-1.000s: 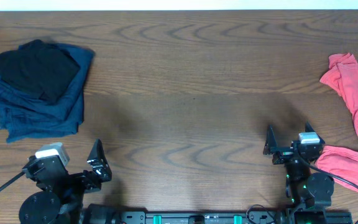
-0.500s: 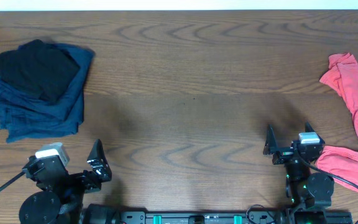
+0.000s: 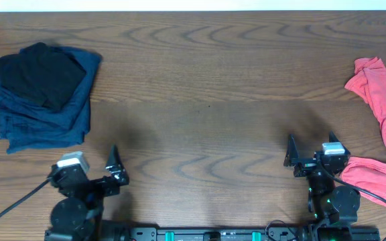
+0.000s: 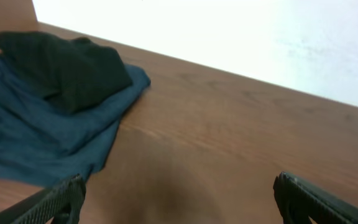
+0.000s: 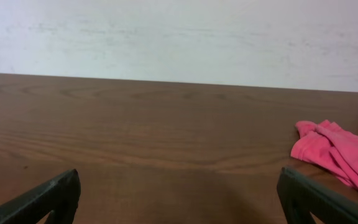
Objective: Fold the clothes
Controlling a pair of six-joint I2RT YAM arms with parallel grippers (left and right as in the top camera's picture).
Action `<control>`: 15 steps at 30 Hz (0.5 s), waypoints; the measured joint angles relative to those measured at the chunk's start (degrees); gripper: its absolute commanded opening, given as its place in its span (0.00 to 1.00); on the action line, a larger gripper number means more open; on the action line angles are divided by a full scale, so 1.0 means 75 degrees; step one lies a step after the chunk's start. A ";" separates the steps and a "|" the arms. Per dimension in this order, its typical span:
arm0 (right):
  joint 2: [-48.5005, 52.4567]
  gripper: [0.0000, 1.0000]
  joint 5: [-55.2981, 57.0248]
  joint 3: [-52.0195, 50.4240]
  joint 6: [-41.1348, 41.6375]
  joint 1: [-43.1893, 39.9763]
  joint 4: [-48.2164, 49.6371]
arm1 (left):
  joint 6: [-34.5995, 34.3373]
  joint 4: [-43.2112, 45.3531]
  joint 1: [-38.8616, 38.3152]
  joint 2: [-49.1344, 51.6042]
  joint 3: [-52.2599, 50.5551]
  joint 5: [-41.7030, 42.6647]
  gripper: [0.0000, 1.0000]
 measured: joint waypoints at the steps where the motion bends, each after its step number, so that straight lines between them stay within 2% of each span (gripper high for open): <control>1: 0.0000 0.99 0.0000 0.0000 0.0000 0.0000 0.0006 | 0.0000 0.0347 0.0000 -0.0187 -0.0350 -0.0032 0.98; 11: 0.0003 0.99 -0.0003 0.0000 0.0000 0.0000 -0.0003 | 0.0064 0.4567 0.0000 -0.0629 -0.3229 -0.0093 0.98; 13: 0.0003 0.99 0.0000 0.0000 0.0000 0.0000 -0.0003 | 0.0090 0.5013 0.0000 -0.0644 -0.3637 -0.0096 0.98; 15: 0.0003 0.99 0.0000 0.0000 0.0000 0.0000 0.0000 | 0.0137 0.4954 0.0000 -0.0644 -0.3867 -0.0096 0.98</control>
